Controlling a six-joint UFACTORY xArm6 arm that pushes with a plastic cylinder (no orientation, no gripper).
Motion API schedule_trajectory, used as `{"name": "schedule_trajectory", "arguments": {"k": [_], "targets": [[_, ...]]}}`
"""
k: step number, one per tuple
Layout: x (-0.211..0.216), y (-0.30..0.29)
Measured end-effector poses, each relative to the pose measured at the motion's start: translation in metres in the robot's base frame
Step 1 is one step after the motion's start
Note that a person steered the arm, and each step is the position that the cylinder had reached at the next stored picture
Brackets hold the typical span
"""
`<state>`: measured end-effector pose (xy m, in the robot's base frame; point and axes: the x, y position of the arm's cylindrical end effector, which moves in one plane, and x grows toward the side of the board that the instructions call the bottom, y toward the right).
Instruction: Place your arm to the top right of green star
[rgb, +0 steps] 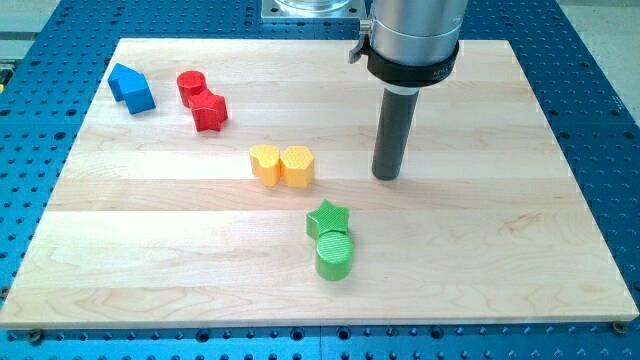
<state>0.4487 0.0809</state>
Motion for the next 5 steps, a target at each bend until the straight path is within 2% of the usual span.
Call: {"name": "schedule_trajectory", "arguments": {"k": [5], "targets": [[0.0084, 0.0003]]}}
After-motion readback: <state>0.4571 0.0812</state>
